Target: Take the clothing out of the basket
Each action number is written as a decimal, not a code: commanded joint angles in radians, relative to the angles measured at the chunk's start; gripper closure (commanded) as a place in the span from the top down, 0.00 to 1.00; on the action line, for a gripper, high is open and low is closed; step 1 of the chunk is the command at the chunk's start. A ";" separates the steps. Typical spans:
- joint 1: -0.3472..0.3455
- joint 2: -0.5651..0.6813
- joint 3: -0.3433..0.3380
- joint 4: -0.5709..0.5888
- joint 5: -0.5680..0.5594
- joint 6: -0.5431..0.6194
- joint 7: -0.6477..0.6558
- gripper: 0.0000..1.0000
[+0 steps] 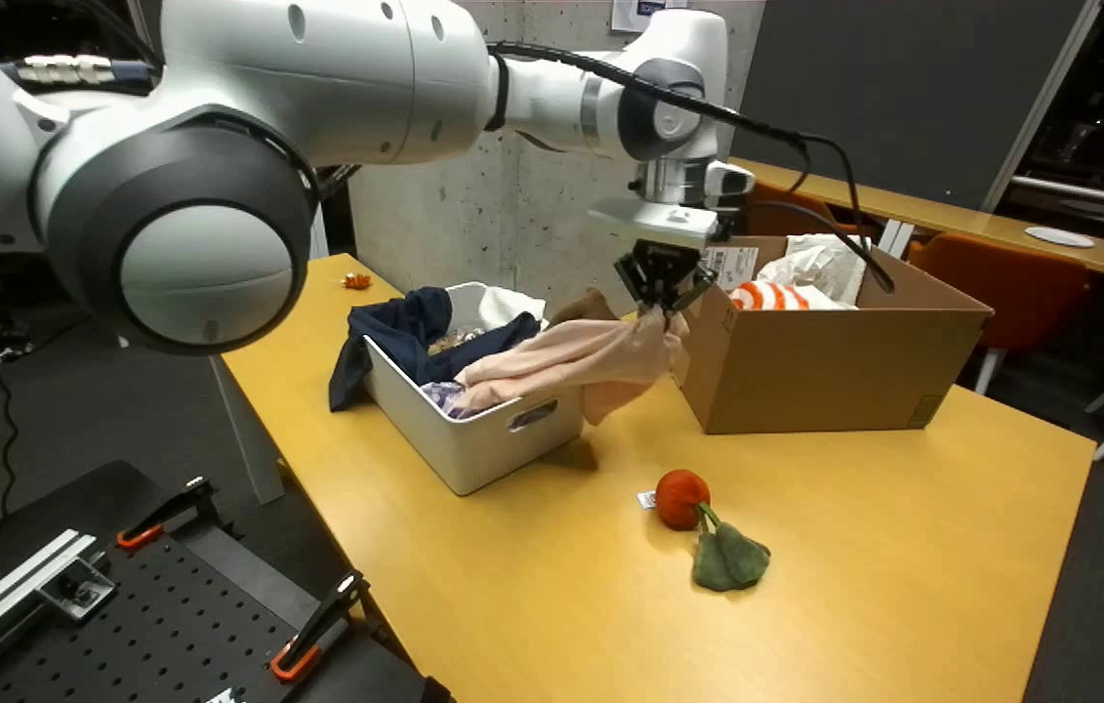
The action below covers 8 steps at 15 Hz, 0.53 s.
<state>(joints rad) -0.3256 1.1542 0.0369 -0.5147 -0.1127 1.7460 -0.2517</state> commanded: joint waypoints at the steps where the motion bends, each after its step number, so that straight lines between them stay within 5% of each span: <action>1: -0.092 -0.005 -0.002 -0.020 0.030 -0.014 0.045 0.02; 8: -0.244 0.000 0.007 -0.096 0.074 0.009 0.097 0.02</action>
<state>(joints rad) -0.5374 1.1628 0.0358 -0.5816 -0.0657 1.7472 -0.1819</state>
